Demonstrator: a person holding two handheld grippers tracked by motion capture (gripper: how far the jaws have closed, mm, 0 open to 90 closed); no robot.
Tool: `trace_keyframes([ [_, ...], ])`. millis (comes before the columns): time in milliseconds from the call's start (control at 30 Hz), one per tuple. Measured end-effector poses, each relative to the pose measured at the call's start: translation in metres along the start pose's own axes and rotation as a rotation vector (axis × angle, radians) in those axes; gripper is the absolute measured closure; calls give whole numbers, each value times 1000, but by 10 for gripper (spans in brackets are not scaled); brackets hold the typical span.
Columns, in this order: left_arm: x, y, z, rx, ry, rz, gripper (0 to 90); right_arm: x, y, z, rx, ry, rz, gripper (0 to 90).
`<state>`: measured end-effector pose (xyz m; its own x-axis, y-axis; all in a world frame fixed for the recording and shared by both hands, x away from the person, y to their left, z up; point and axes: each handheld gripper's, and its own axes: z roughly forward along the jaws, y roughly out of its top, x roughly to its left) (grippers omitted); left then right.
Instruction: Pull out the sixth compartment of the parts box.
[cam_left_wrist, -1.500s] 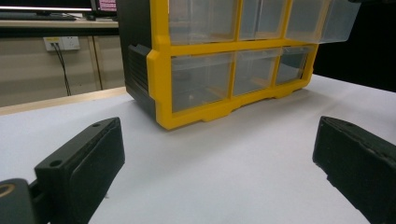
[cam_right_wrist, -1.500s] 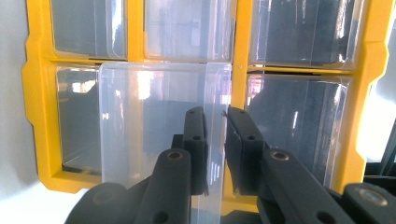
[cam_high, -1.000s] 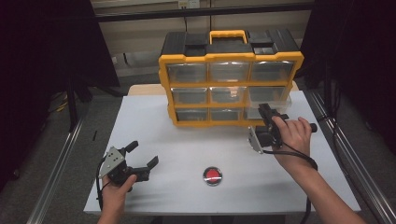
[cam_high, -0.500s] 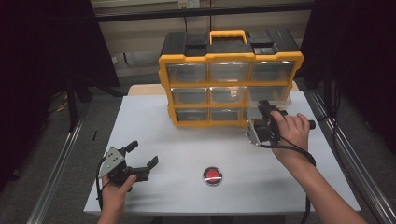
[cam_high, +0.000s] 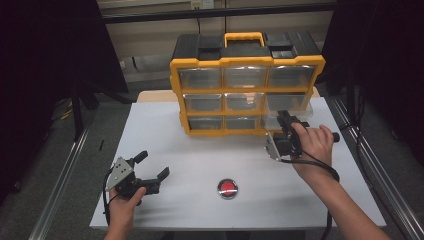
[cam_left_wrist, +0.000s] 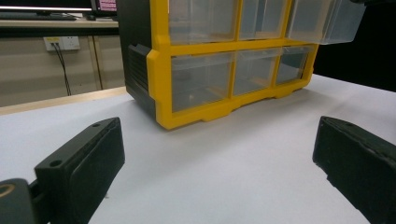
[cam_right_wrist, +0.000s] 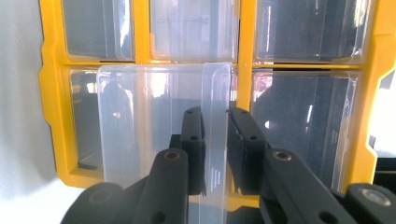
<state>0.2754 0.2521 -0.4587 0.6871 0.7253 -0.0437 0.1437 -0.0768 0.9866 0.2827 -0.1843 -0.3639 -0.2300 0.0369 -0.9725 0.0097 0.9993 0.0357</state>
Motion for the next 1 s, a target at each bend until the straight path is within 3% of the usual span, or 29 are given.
trace_keyframes([
  [1000,0,0,-1,-1,4,7,24,2,0,-4,-7,15,16,775],
])
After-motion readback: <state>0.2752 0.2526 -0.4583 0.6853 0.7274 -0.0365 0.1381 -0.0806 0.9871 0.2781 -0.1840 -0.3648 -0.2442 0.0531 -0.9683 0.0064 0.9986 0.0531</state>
